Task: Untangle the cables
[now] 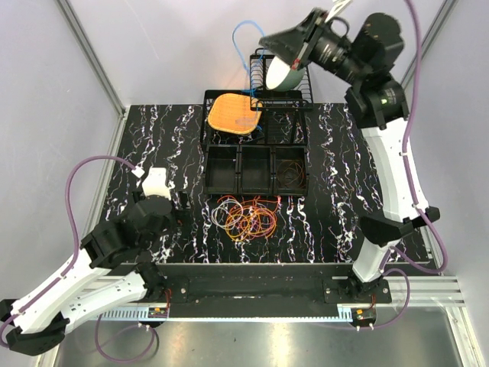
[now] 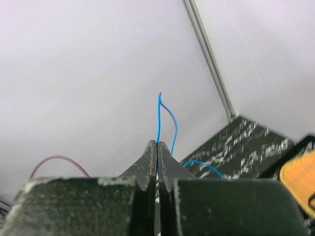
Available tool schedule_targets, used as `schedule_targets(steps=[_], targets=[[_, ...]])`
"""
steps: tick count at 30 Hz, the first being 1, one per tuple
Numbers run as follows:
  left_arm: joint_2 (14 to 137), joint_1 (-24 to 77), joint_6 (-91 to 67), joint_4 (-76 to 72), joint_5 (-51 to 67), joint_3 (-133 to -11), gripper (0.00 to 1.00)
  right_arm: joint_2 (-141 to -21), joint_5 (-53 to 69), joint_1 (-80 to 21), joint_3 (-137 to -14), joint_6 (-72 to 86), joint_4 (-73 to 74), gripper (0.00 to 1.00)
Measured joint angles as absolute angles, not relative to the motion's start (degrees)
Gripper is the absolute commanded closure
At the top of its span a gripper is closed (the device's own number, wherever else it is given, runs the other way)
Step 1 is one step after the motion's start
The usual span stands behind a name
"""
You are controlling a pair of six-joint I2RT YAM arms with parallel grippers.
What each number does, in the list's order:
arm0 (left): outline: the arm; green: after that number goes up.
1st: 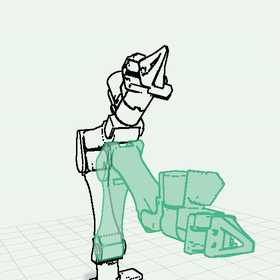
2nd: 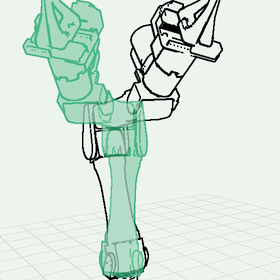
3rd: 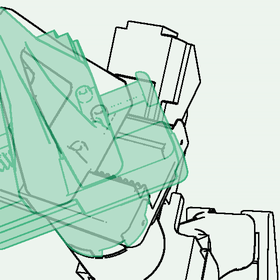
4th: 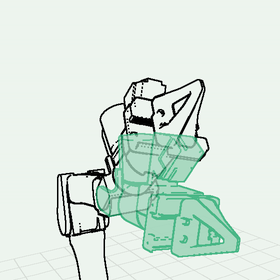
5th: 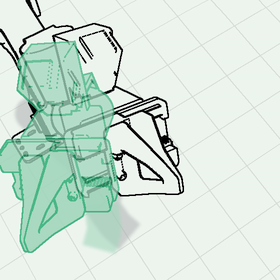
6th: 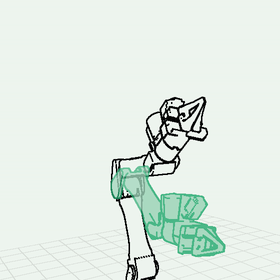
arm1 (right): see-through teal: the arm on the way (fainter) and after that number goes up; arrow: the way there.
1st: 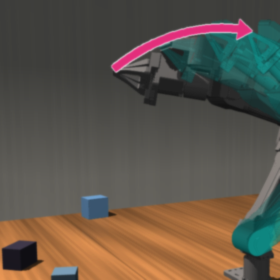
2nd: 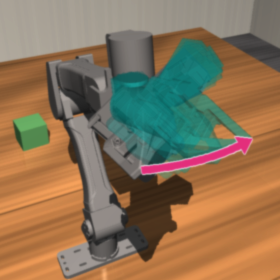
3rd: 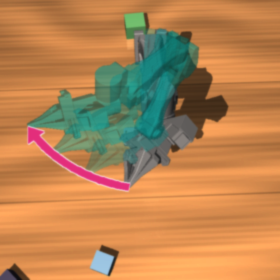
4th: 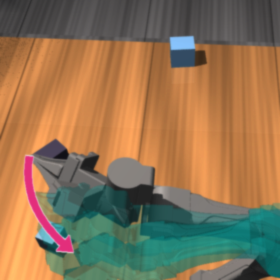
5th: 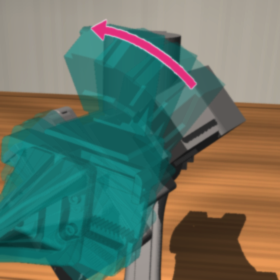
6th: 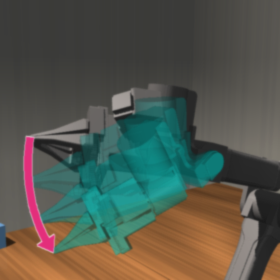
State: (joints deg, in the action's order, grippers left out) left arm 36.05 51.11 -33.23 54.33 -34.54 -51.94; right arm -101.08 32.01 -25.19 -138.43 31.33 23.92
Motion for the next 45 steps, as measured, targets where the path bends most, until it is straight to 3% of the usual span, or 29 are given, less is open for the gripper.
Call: schedule_targets(steps=[3,6,20,45], targets=[[36.1,51.1,-33.2,54.3,-34.6,-51.9,0.01,-103.5,31.7,-25.2,-146.6,31.3,24.1,1.0],[36.0,51.1,-33.2,54.3,-34.7,-51.9,0.01,-103.3,30.9,-25.2,-146.8,31.3,24.2,1.0],[34.7,51.2,-33.3,54.4,-36.1,-51.9,0.01,-102.4,26.7,-25.2,-113.8,31.7,21.6,1.0],[34.1,51.2,-33.3,54.4,-36.5,-51.9,0.01,-97.1,23.4,-25.2,-95.8,31.5,14.4,1.0]])
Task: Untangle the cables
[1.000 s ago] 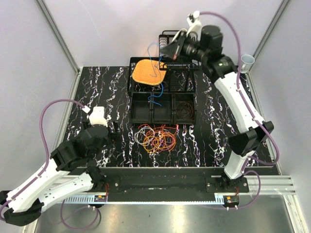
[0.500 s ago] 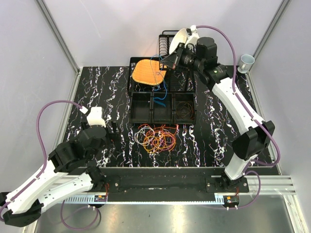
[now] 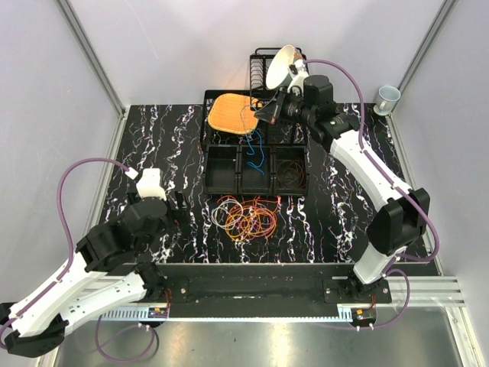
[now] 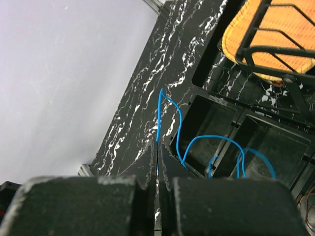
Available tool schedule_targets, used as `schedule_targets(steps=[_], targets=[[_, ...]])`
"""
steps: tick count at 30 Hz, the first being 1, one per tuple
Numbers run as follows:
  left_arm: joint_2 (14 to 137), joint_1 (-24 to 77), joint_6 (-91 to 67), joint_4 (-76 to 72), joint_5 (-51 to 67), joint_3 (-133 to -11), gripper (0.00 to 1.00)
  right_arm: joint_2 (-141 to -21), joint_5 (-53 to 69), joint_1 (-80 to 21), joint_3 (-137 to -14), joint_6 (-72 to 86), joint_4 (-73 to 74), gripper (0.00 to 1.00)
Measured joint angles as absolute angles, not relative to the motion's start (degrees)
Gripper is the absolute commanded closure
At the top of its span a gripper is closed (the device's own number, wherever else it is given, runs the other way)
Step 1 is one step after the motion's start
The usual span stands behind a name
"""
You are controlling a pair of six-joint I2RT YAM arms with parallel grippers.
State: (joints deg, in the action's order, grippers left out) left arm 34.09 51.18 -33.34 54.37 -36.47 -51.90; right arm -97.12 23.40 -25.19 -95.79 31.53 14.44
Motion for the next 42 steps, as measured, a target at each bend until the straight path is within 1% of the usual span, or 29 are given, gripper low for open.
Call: schedule_targets(steps=[10,17,31,32,33,34,35,36,38,39,42], targets=[[34.1,51.2,-33.3,54.4,-36.5,-51.9,0.01,-97.1,22.7,-25.2,-90.4,31.3,13.6,1.0],[34.1,51.2,-33.3,54.4,-36.5,-51.9,0.01,-97.5,19.9,-25.2,-86.3,31.8,13.1,1.0],[33.8,51.2,-33.3,54.4,-36.6,-51.9,0.01,-104.9,18.5,-25.2,-84.1,33.6,13.5,1.0],[33.8,51.2,-33.3,54.4,-36.6,-51.9,0.01,-105.0,18.5,-25.2,-84.1,33.6,13.5,0.99],[33.8,51.2,-33.3,54.4,-36.6,-51.9,0.01,-105.1,18.5,-25.2,-84.1,33.6,13.5,0.93],[33.8,51.2,-33.3,54.4,-36.6,-51.9,0.01,-105.2,18.5,-25.2,-84.1,33.7,13.5,0.84],[33.8,51.2,-33.3,54.4,-36.6,-51.9,0.01,-105.4,18.5,-25.2,-84.3,33.7,13.8,0.65],[33.8,51.2,-33.3,54.4,-36.6,-51.9,0.01,-105.8,18.5,-25.2,-84.7,33.9,14.3,0.58],[33.8,51.2,-33.3,54.4,-36.6,-51.9,0.01,-106.7,18.6,-25.2,-85.7,33.9,15.6,0.39],[33.8,51.2,-33.3,54.4,-36.7,-51.9,0.01,-107.0,18.6,-25.2,-86.2,33.8,16.3,0.37],[33.8,51.2,-33.3,54.4,-36.7,-51.9,0.01,-107.3,18.4,-25.2,-86.7,33.4,17.8,0.36]])
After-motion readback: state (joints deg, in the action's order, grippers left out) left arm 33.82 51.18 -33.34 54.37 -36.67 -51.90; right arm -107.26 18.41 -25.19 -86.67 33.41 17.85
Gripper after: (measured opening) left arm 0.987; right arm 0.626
